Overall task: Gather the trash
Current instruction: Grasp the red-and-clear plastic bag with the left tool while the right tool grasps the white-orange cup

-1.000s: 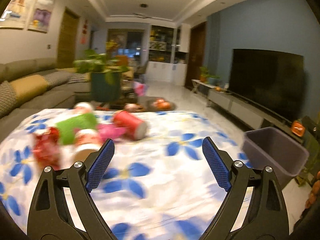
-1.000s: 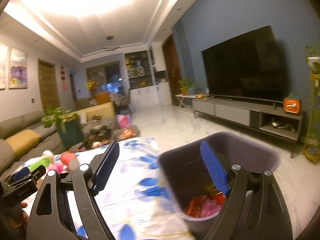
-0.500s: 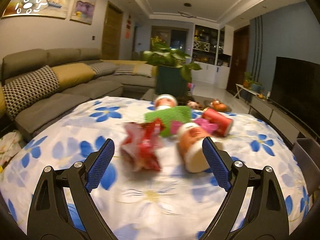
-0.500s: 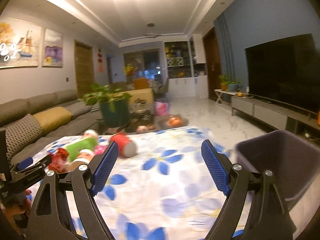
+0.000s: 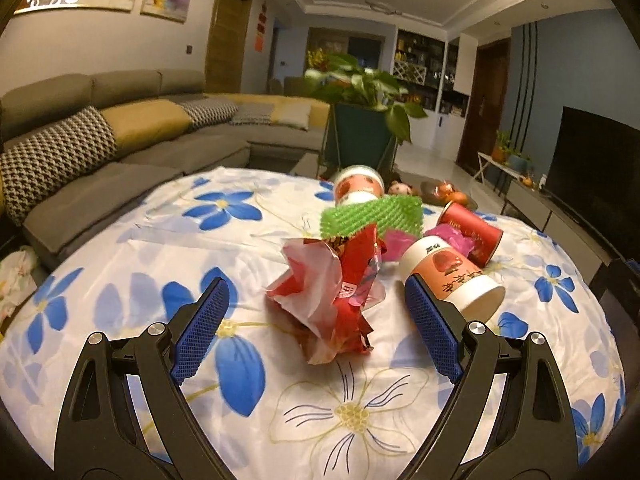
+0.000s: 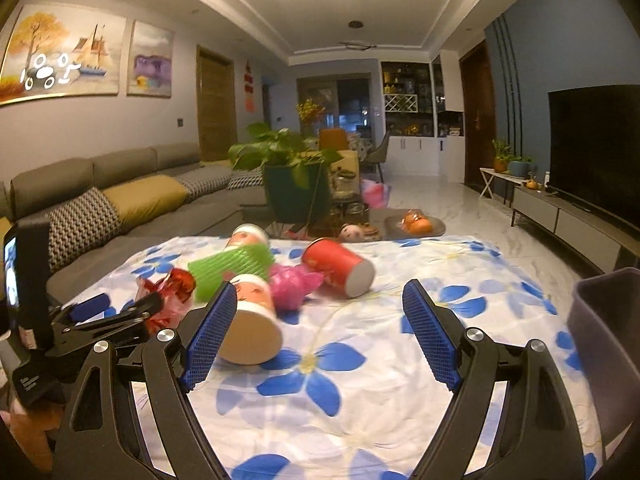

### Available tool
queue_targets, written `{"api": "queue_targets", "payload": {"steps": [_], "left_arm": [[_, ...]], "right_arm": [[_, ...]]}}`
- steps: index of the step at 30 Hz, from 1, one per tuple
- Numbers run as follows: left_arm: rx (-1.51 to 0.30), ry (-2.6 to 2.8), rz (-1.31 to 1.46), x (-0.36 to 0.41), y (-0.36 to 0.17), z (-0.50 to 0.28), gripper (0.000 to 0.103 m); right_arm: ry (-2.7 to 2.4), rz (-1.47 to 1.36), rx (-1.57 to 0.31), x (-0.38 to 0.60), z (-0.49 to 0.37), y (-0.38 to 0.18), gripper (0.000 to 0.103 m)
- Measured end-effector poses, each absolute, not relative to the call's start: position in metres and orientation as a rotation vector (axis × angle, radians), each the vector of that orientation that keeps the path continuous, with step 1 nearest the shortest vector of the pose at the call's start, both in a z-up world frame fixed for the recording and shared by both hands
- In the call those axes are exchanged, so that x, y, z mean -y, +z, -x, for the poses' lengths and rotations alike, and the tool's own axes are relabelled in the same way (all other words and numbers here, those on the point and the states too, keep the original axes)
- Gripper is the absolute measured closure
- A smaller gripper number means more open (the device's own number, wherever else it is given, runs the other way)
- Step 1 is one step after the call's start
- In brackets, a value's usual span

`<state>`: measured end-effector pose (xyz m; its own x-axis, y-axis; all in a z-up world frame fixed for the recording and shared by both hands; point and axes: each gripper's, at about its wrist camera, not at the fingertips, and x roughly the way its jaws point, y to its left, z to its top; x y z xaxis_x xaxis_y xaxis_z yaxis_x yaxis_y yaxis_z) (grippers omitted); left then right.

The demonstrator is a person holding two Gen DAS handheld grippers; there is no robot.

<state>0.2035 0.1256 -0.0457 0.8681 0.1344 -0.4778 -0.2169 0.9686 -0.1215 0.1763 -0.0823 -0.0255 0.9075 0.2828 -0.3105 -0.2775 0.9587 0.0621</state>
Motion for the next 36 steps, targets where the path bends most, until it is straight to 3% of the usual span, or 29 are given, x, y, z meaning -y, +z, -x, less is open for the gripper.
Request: {"api": "queue_targets", "payload": {"steps": [2, 9, 13, 29, 36], "left_arm": [[-0.508, 0.172, 0.185, -0.128, -0.049, -0.211, 0.018], [-0.565, 0.113, 0.242, -0.141, -0.060, -0.226, 0.057], [-0.544, 0.085, 0.264, -0.144, -0.059, -0.221, 0.064], [-0.422, 0.198, 0.273, -0.174, -0.036, -0.175, 0.066], [-0.434, 0.185, 0.273, -0.173, -0.040, -0.174, 0.066]], "right_arm": [[0.297, -0.009, -0.333, 0.074, -0.180, -0.028, 0.021], [0.317, 0.013, -0.376, 0.047, -0.201, -0.037, 0.021], [0.325, 0.027, -0.402, 0.035, -0.210, -0.043, 0.021], [0.334, 0.074, -0.523, -0.009, -0.252, -0.061, 0.021], [0.321, 0.067, -0.573, -0.007, -0.260, -0.069, 0.037]]}}
